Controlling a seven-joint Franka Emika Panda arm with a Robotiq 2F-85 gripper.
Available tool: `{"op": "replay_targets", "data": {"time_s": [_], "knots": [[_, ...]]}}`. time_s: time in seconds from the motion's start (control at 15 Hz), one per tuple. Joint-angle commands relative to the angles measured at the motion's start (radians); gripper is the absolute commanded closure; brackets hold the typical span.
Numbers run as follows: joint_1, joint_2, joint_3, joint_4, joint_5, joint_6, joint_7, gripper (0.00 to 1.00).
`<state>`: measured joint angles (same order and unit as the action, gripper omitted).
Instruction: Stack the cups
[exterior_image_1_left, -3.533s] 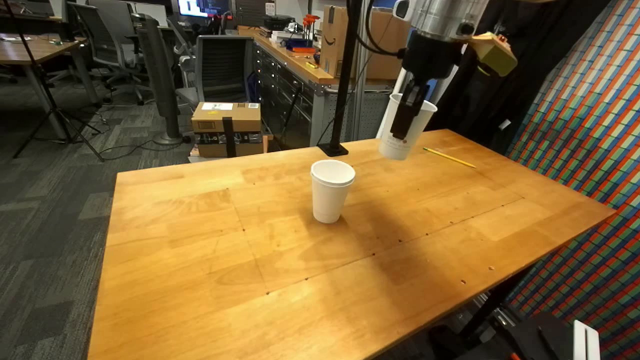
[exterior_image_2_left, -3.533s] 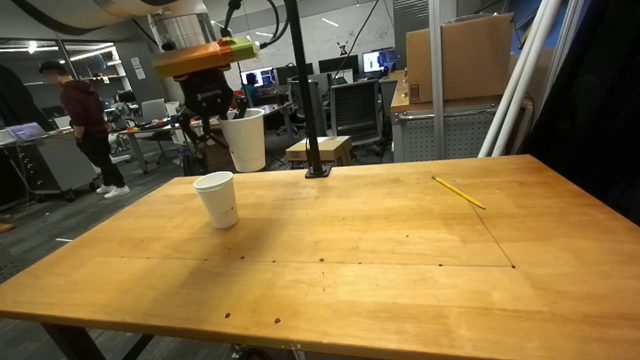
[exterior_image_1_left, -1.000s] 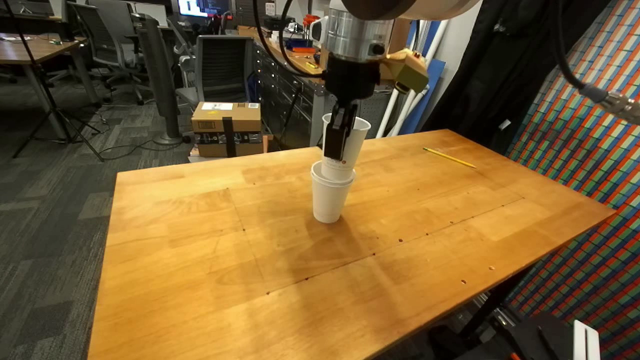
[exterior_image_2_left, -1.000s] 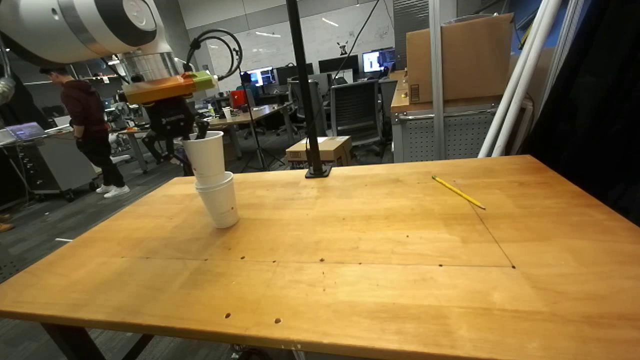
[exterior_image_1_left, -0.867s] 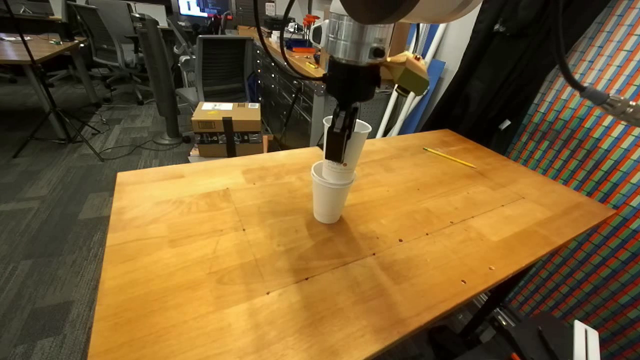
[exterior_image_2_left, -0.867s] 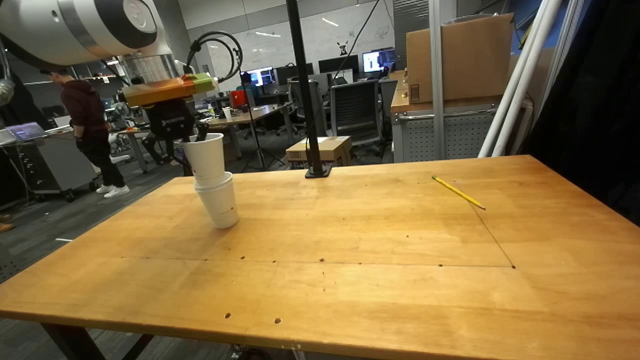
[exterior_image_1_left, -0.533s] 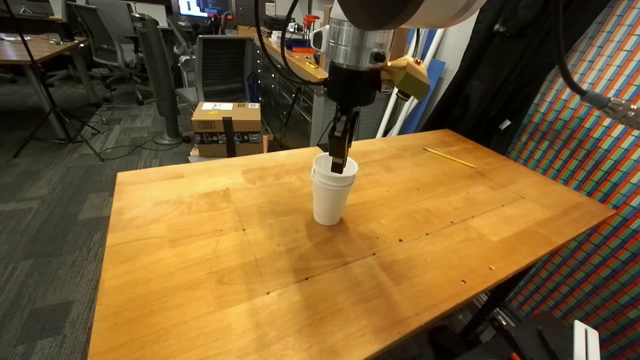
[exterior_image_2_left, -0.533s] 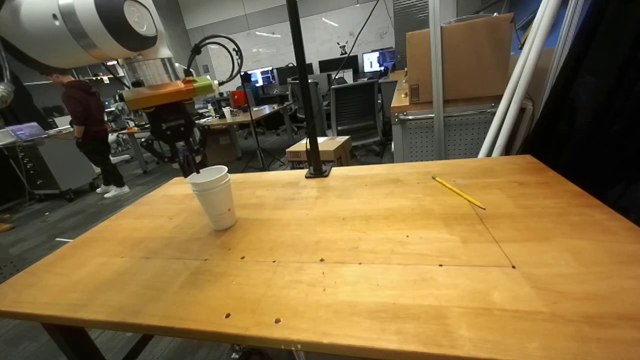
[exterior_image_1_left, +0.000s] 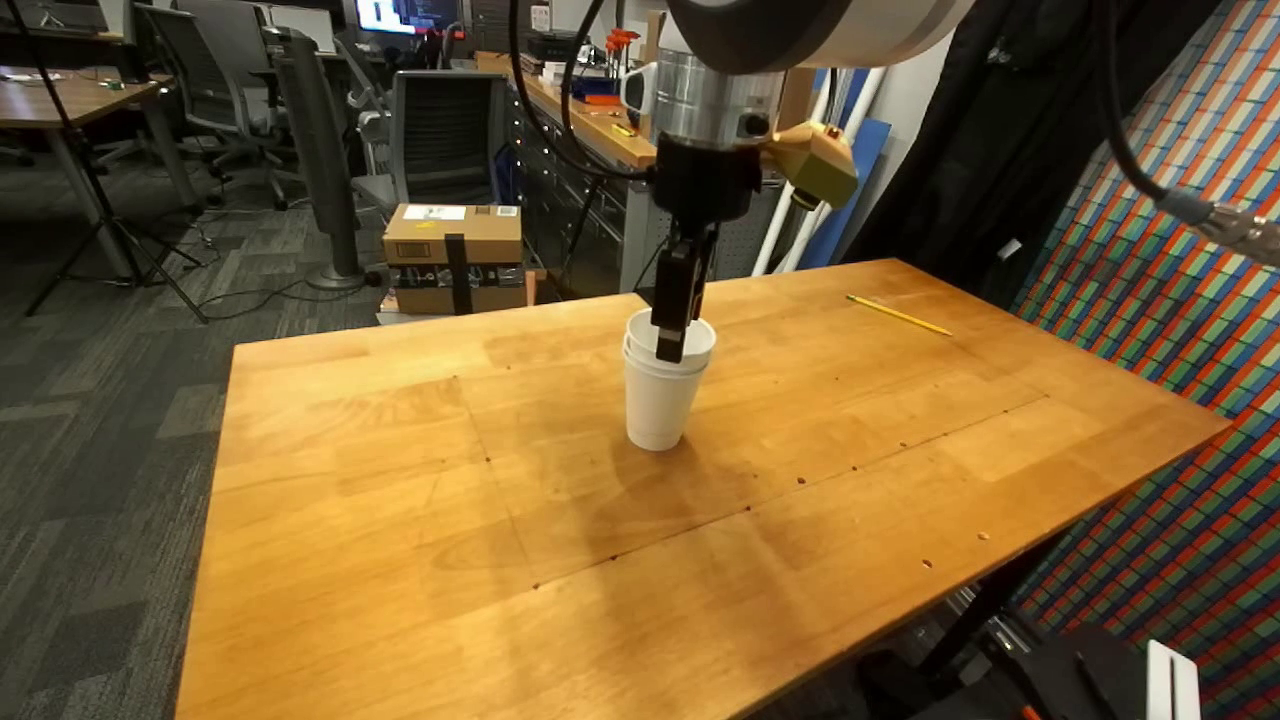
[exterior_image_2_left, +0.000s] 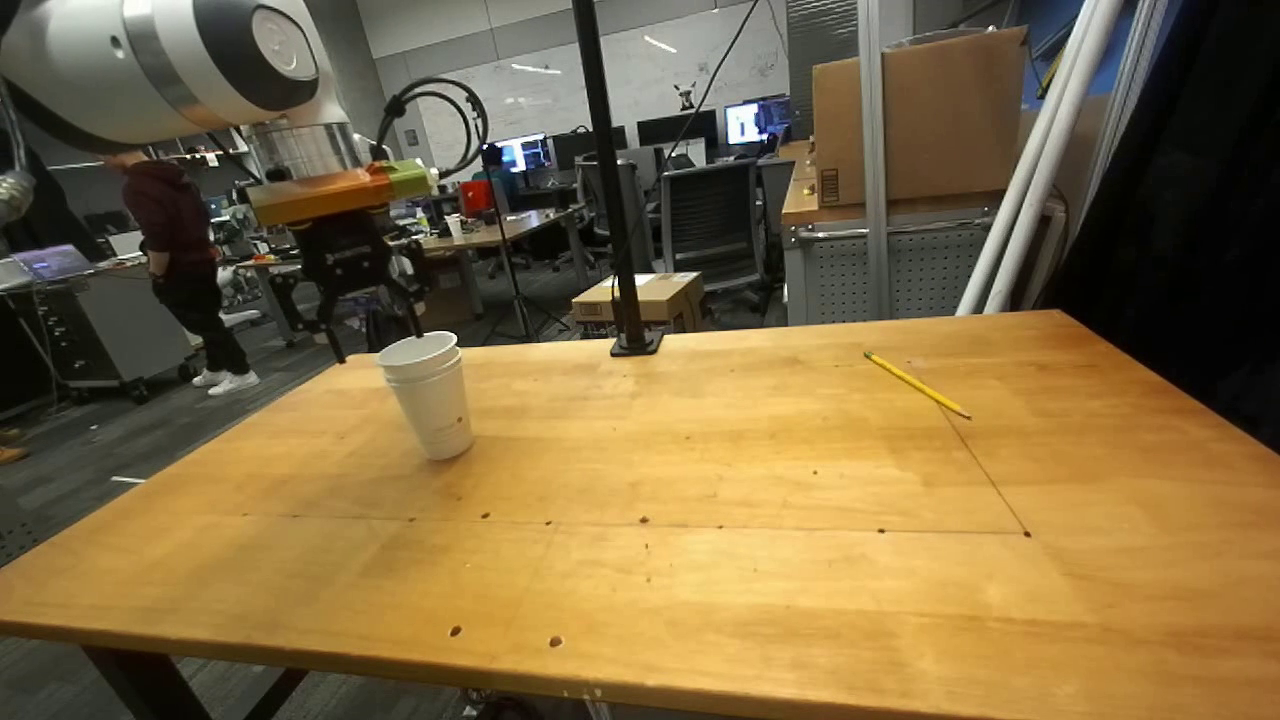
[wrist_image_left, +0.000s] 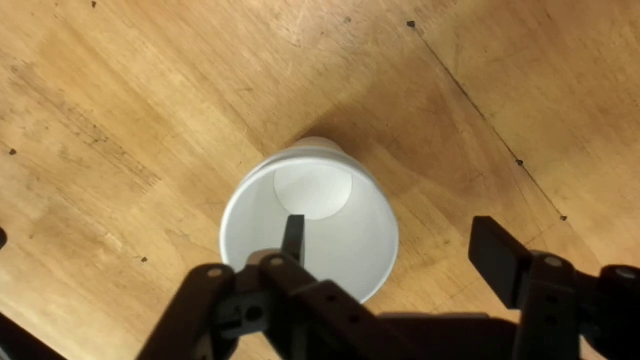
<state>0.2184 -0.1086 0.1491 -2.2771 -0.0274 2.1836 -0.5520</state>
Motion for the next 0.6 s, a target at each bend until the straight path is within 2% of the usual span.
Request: {"op": "replay_targets", "data": {"time_s": [0.0, 0.27, 0.47, 0.53], "knots": [[-0.007, -0.012, 0.001, -0.001, 0.002, 0.001, 0.009, 0.00], [-0.015, -0.030, -0.010, -0.014, 0.017, 0.000, 0.013, 0.00], [-0.031, -0.068, -0.035, -0.034, 0.073, -0.002, 0.039, 0.00], [-0.020, -0.013, -0.021, -0.009, 0.036, -0.002, 0.020, 0.00]]}}
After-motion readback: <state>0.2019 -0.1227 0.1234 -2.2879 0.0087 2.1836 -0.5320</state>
